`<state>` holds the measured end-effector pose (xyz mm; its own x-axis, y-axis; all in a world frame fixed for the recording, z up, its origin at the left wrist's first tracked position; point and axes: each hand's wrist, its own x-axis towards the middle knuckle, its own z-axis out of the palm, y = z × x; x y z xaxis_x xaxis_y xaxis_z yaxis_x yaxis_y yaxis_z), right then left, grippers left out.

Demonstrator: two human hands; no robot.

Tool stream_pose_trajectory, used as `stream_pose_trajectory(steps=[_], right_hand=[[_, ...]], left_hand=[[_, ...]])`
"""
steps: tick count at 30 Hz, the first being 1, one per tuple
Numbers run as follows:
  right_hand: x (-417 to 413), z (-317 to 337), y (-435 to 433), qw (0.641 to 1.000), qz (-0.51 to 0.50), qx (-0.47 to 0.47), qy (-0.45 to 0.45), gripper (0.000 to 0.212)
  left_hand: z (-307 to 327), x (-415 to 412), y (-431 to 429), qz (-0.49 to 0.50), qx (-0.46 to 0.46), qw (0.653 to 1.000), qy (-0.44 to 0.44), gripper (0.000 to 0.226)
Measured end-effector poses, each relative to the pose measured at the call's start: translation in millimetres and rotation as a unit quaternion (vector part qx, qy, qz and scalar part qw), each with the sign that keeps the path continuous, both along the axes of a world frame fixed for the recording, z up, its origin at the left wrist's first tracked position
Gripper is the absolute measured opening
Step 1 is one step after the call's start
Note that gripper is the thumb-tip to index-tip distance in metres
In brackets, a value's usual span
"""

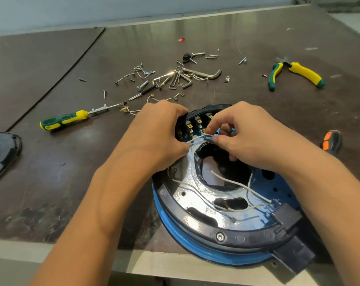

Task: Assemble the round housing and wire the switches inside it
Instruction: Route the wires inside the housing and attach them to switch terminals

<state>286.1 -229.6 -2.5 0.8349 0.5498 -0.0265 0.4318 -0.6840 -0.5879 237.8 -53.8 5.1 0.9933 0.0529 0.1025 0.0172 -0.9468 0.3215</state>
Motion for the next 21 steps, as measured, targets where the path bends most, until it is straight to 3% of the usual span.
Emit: stream_pose_trajectory(steps=[14, 17, 21], right_hand=[[1.2, 0.3, 0.0, 1.0, 0.007, -0.007, 0.011, 0.025], [2.0, -0.7, 0.2, 1.0, 0.011, -0.008, 0.011, 0.026], [3.7, -0.5, 0.6, 1.0, 0.013, -0.017, 0.014, 0.026]], left_hand=[[-3.8, 1.9, -2.6, -0.009, 0.002, 1.0, -0.008, 0.061], [-3.0, -1.9, -6.1, -0.022, -0.018, 0.999, -0.024, 0.054], [-2.5, -1.4, -6.5, -0.034, 0.045, 0.998, -0.014, 0.026]])
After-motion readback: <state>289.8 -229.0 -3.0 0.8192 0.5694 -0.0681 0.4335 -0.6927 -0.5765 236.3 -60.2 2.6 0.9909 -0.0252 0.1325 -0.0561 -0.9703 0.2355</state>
